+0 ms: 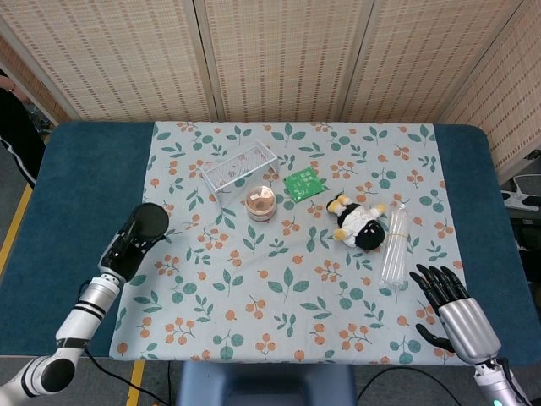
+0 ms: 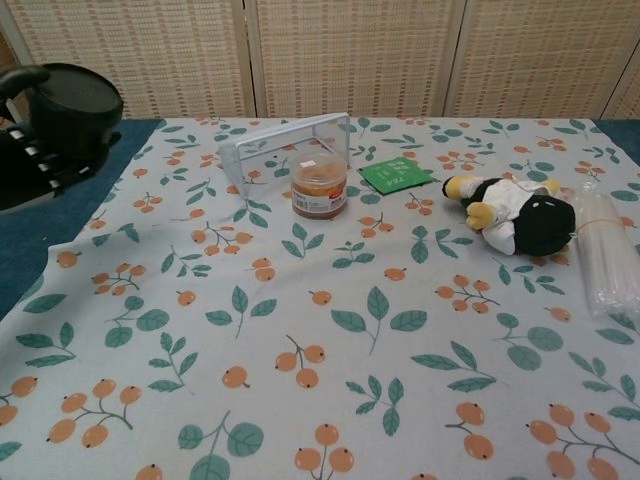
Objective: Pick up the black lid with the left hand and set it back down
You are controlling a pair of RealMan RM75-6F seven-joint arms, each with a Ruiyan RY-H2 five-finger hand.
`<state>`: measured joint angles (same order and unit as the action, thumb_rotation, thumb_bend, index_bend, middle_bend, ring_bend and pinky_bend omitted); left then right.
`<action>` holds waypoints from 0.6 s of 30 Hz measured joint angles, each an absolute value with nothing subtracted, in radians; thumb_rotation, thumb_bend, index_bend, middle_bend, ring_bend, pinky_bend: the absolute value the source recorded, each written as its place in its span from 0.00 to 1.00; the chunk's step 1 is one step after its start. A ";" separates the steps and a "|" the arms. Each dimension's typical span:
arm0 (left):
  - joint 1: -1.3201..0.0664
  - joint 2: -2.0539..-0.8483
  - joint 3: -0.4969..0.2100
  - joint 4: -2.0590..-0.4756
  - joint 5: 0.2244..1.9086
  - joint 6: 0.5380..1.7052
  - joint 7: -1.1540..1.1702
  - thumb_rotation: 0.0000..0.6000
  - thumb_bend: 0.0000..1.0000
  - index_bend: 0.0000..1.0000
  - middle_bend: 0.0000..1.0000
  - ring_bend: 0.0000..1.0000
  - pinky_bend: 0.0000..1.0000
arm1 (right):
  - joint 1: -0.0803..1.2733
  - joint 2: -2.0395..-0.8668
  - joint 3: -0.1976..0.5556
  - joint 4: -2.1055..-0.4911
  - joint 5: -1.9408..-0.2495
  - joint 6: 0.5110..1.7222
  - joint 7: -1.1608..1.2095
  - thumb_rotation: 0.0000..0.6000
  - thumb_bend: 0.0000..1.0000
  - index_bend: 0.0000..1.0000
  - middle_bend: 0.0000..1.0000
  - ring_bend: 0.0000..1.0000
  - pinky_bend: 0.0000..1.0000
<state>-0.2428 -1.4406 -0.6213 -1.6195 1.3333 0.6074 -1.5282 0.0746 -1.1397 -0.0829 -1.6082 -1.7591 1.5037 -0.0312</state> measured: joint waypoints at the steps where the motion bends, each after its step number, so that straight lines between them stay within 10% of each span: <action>1: -0.243 -1.451 -0.606 -1.611 1.373 0.654 -1.473 1.00 0.62 0.32 0.38 0.34 0.45 | 0.075 -1.141 -0.083 -1.608 -1.759 1.503 -0.033 1.00 0.15 0.00 0.00 0.00 0.00; 18: -0.399 -1.711 -0.259 -0.953 1.983 1.116 -0.105 1.00 0.57 0.23 0.29 0.26 0.38 | 0.090 -1.140 -0.093 -1.609 -1.761 1.466 -0.035 1.00 0.15 0.00 0.00 0.00 0.00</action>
